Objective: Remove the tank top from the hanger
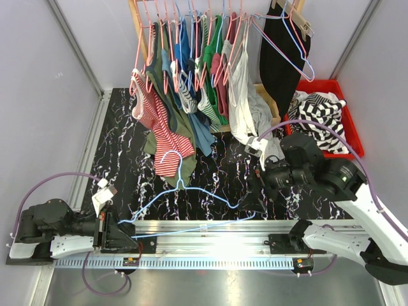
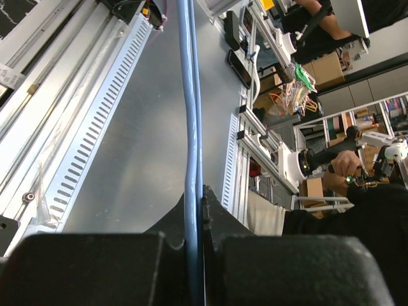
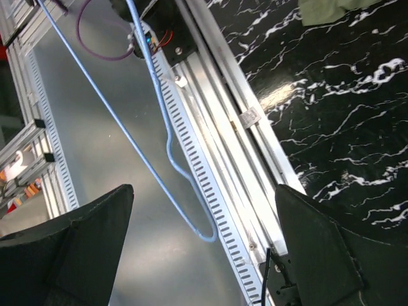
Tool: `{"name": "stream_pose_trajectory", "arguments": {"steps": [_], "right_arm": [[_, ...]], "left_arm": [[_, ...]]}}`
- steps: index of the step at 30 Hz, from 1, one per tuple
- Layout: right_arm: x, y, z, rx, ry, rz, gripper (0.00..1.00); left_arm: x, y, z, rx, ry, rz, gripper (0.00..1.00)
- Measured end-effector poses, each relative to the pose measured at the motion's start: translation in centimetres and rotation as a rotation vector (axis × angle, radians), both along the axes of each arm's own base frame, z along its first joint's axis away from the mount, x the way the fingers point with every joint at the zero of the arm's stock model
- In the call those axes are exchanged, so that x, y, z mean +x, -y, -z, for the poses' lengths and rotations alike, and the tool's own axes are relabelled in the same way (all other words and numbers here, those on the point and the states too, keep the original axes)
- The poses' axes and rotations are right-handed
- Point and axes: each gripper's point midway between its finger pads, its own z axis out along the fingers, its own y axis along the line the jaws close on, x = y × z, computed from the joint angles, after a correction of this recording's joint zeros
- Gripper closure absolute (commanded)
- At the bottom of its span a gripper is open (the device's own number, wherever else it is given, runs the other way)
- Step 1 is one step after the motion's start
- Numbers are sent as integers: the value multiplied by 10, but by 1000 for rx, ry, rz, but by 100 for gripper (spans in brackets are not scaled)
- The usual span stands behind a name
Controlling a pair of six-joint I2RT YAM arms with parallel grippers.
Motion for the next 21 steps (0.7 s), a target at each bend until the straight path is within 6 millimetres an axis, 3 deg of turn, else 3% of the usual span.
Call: {"name": "stream_pose_trajectory", "arguments": {"steps": [12,21], "right_arm": [[-54,-22,15,26,-220,-285,3],[-73,-29,23,28,-353,-375,29]], "left_arm": [[-3,-1,-6,-27,38,29,100],[2,-3,-12,-49,65,4,100]]}}
